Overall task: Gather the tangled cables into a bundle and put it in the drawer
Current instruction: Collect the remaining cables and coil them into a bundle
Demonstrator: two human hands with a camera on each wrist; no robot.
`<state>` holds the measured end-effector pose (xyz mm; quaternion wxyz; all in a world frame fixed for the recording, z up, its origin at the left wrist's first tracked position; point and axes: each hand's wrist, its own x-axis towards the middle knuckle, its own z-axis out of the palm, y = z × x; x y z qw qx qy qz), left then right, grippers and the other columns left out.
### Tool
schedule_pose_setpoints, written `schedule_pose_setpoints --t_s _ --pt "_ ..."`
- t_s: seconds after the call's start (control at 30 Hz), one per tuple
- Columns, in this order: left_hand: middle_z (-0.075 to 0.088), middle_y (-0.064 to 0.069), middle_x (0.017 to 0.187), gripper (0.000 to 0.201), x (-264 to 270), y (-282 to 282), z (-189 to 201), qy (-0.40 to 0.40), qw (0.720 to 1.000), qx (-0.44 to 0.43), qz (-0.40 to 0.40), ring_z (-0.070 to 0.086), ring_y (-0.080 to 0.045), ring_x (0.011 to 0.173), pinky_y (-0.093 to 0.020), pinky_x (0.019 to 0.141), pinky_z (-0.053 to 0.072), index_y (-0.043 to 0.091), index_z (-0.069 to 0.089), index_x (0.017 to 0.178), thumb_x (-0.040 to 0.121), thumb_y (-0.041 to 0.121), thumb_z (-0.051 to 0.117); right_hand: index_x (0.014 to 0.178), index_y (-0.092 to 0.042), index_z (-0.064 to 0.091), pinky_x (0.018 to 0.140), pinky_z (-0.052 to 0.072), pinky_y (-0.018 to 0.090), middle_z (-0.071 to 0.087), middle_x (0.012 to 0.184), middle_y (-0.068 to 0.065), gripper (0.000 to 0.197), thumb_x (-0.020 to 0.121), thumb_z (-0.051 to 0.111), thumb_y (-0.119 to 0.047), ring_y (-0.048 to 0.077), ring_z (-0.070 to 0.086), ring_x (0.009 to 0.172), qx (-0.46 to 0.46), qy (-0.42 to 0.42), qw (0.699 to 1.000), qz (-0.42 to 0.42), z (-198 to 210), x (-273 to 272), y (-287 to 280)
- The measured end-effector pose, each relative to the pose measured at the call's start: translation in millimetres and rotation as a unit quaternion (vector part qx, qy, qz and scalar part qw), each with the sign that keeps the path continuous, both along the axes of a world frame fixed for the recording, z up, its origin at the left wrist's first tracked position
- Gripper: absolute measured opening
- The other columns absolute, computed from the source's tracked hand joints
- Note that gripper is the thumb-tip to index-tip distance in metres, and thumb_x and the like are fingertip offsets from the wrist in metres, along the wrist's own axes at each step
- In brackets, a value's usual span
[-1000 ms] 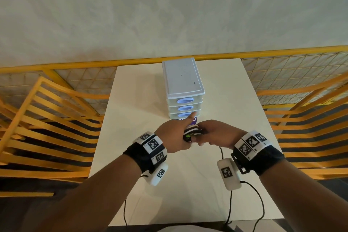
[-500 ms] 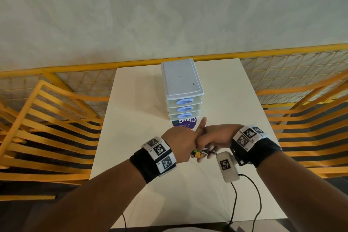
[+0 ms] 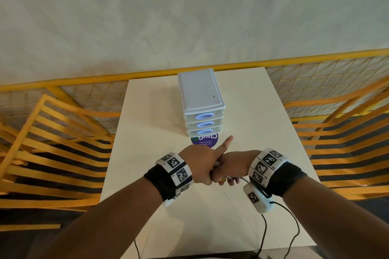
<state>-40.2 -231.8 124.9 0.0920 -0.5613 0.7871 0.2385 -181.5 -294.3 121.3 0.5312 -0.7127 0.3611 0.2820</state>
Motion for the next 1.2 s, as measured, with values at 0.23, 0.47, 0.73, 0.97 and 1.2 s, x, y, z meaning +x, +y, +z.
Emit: schedule_pose_setpoints --t_s 0.23,0.47,0.73,0.97,1.2 --pt "0.07 0.014 0.119 0.136 19.8 3.5 7.6 0.067 0.995 -0.018 0.064 0.069 -0.012 0.106 -0.037 0.09 0.057 0.048 -0.024 0.154 0.071 0.053 0.083 0.082 -0.023 0.063 0.06 0.043 0.023 0.064 0.077 -0.008 0.01 0.091 0.061 -0.025 0.009 0.054 0.062 -0.01 -0.038 0.999 0.006 4.6 -3.1 -4.1" --pt "0.059 0.012 0.129 0.09 82.3 32.1 26.9 0.226 0.899 -0.294 0.232 0.061 -0.008 0.115 -0.032 0.093 0.055 0.032 0.043 0.148 0.074 0.074 0.073 0.109 0.001 0.07 0.056 0.04 0.023 0.065 0.074 -0.007 0.063 0.065 0.064 -0.044 0.009 0.053 0.06 0.0 -0.116 0.99 -0.085 6.3 -20.7 -23.1" --pt "0.075 0.001 0.073 0.047 57.6 48.3 -54.8 0.387 0.847 -0.033 0.362 0.067 -0.016 0.067 -0.041 0.075 0.057 0.019 0.072 0.074 0.076 0.065 0.067 0.105 -0.01 0.074 0.062 0.042 0.023 0.068 0.081 -0.005 0.04 0.077 0.061 -0.035 0.012 0.054 0.065 -0.01 -0.202 0.971 -0.125 19.9 -17.7 -31.3" --pt "0.072 -0.006 0.123 0.082 13.3 24.1 -38.0 0.719 0.617 0.087 0.308 0.069 -0.022 0.11 -0.039 0.091 0.056 0.012 0.058 0.134 0.072 0.059 0.084 0.078 -0.018 0.072 0.071 0.043 0.035 0.06 0.07 0.006 0.024 0.077 0.064 -0.04 0.017 0.053 0.068 -0.018 -0.214 0.973 -0.083 19.1 -8.4 -18.9" --pt "0.063 -0.02 0.135 0.096 0.7 9.4 -22.2 0.786 0.522 0.114 0.31 0.065 -0.038 0.113 -0.05 0.076 0.061 0.001 0.045 0.144 0.07 0.04 0.092 0.087 -0.005 0.068 0.073 0.045 0.038 0.06 0.085 0.025 0.036 0.079 0.063 -0.04 0.018 0.053 0.072 -0.01 -0.24 0.969 -0.059 31.6 -3.9 -15.6"
